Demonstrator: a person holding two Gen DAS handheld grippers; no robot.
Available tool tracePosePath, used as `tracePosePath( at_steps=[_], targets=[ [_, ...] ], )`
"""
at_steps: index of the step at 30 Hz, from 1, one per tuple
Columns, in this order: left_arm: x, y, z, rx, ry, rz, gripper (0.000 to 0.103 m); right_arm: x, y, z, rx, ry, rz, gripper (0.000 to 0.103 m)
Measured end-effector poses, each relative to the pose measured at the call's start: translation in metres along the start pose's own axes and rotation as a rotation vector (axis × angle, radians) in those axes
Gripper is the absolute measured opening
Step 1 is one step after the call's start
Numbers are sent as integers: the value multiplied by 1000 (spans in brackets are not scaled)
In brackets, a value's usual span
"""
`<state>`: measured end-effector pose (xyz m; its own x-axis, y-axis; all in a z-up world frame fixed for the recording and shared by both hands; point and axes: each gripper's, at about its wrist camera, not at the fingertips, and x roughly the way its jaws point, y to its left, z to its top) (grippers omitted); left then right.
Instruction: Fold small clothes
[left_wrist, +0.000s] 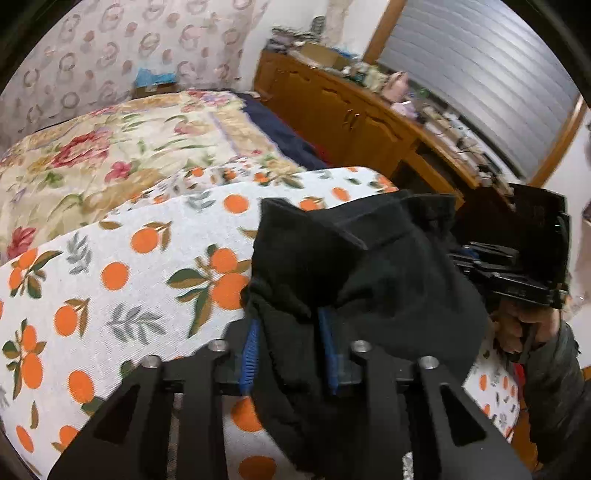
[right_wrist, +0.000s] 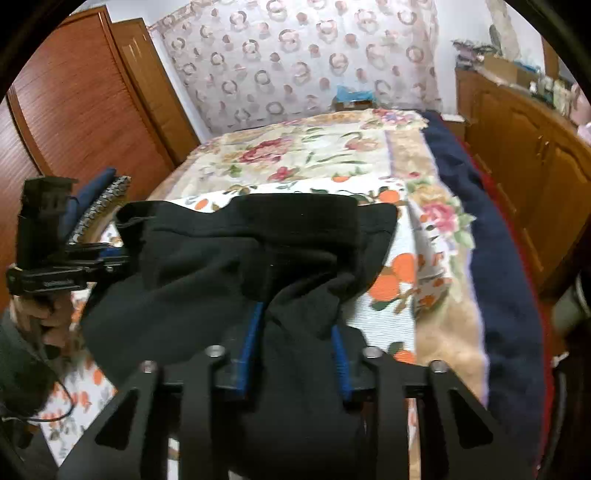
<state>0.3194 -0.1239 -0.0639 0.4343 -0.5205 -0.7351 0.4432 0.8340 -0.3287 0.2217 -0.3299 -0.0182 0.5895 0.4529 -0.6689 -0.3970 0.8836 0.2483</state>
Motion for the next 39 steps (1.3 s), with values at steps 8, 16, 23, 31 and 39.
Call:
tracePosePath(
  at_steps=[8,16,23,31,39],
  targets=[
    [-44,-10,1,-31,-96,-59,15,-22,16,-3,-56,-136,-90,17],
    [-106,-9,-5,-32,-218,-33,15,-35,48,16,-137,-220,-55,16],
    [-183,20,-20,-73,-344,51,15,-27,96,40,-270,-284,35,16],
    [-271,68,-53,-166,-496,216,15,9,178,98,-466,-342,180,16],
    [-302,133,-98,-331,-568,321,15,98,243,169,-628,-307,266,16]
  ],
)
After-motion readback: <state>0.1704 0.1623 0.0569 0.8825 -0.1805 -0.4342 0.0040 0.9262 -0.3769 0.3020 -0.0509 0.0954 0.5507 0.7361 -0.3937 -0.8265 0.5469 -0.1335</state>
